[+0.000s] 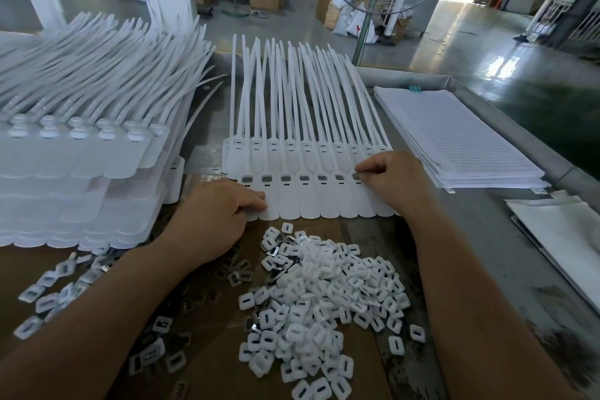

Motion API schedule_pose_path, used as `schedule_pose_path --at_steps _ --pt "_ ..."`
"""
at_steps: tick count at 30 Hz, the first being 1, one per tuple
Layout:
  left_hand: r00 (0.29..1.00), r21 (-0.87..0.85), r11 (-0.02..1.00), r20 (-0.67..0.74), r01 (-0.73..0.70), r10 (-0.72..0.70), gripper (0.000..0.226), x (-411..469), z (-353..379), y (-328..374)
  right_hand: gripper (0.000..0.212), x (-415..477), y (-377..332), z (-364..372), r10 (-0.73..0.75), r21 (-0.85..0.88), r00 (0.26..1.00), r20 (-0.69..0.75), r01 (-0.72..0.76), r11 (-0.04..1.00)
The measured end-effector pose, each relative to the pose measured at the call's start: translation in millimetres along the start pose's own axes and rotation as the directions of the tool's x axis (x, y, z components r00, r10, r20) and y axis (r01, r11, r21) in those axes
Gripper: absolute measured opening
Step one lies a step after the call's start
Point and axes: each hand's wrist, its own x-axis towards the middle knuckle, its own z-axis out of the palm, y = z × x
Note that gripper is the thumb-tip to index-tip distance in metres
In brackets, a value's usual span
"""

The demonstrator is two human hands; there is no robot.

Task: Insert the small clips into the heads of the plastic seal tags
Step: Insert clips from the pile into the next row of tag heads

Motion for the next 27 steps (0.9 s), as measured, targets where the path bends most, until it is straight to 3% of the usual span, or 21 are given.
schedule_pose_path --at_steps 12,17,20,23,27 --pt "1.000 -0.008 1.000 0.008 0.009 -0.009 0.033 0.1 0.2 -0.8 0.023 -2.4 -4.6 -5.2 -0.058 -0.153 0.996 0.070 0.068 0.986" --pt "1.000 -0.011 1.000 0.001 0.007 -0.007 0.034 -0.8 0.7 -1.3 0.018 -9.7 -22.4 -7.9 -0.115 -0.006 0.988 0.099 0.116 0.993" --pt "1.000 -0.014 1.000 -0.001 0.004 -0.004 0.033 -1.0 0.4 -0.9 0.015 -23.2 -45.8 -7.1 -0.231 0.152 0.921 0.314 0.191 0.970" --pt "1.000 0.012 1.000 0.002 0.002 -0.003 0.035 -1.4 -0.4 -0.2 0.013 -36.6 -63.9 2.9 -0.311 0.163 0.802 0.510 0.265 0.950" --pt "1.000 0.034 0.999 0.000 0.000 0.000 0.037 -1.0 -0.1 0.3 0.010 -43.4 -72.9 13.3 -0.342 0.121 0.739 0.580 0.337 0.934"
